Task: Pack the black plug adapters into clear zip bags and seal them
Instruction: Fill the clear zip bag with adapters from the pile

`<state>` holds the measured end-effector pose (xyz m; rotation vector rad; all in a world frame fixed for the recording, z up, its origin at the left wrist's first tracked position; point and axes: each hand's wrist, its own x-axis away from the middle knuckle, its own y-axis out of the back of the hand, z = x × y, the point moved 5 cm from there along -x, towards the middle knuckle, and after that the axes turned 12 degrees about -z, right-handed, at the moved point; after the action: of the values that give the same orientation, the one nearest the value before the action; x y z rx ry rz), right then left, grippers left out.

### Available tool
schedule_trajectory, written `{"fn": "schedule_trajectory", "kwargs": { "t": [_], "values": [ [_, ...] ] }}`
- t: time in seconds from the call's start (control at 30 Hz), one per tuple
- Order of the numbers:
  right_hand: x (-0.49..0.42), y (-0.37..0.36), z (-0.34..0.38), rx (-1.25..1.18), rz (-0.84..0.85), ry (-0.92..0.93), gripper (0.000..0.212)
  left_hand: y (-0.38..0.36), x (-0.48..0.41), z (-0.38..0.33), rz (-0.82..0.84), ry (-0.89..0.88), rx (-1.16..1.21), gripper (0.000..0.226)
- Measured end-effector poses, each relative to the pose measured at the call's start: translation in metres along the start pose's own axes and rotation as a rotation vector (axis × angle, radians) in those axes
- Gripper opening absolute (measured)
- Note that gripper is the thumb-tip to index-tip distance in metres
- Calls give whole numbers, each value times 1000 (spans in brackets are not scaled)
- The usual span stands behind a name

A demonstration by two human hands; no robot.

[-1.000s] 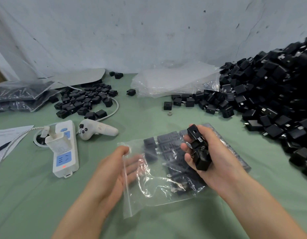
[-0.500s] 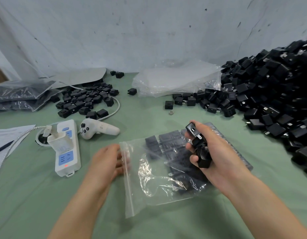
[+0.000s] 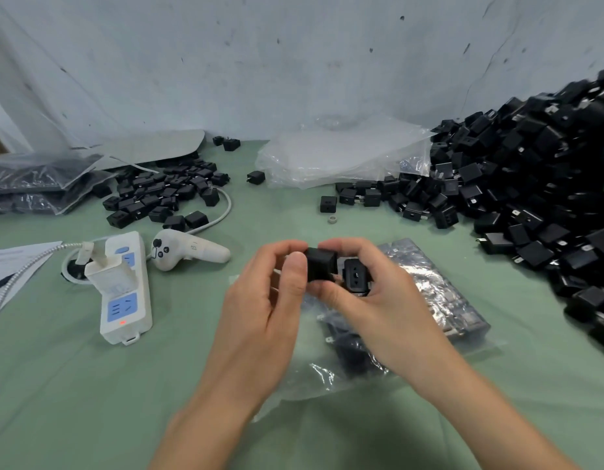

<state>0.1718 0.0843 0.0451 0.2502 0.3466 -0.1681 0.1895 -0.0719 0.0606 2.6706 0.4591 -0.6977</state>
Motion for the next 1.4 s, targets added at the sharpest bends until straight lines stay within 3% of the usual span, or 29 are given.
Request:
{"fn": "schedule_trajectory", "kwargs": {
  "t": [0.17, 0.27, 0.43, 0.67, 0.8, 0.97, 1.17, 1.23, 1.33, 1.4],
  "values": [
    [5, -2, 15, 251, 22, 324, 34, -11, 5, 9, 141, 166, 109, 48],
    [5, -1, 15, 286, 27, 367, 35, -12, 6, 10, 213, 241, 213, 45],
    [1, 7, 9, 142, -1, 266, 45, -4, -1, 5, 146, 296, 335, 28],
    [0, 10, 3, -151, -19, 51, 4, 0, 3, -2, 161, 252, 334, 26],
    [2, 11, 1, -271, -6, -57, 6, -1, 5, -5, 170, 261, 349, 27],
    [2, 13, 2, 34, -62, 100, 13, 2, 6, -10, 159, 296, 347, 32],
    [7, 10, 11, 315, -87, 300, 20, 3, 6, 2, 147, 366, 313, 15],
    [8, 10, 12, 335, -88, 321, 16, 11, 0, 9, 80, 371, 285, 14],
    [8, 12, 6, 364, -88, 305, 19, 48, -13, 35, -213, 459, 206, 15],
    [7, 15, -1, 435, -92, 312, 18, 76, -17, 56, -358, 540, 33, 16]
  ]
}}
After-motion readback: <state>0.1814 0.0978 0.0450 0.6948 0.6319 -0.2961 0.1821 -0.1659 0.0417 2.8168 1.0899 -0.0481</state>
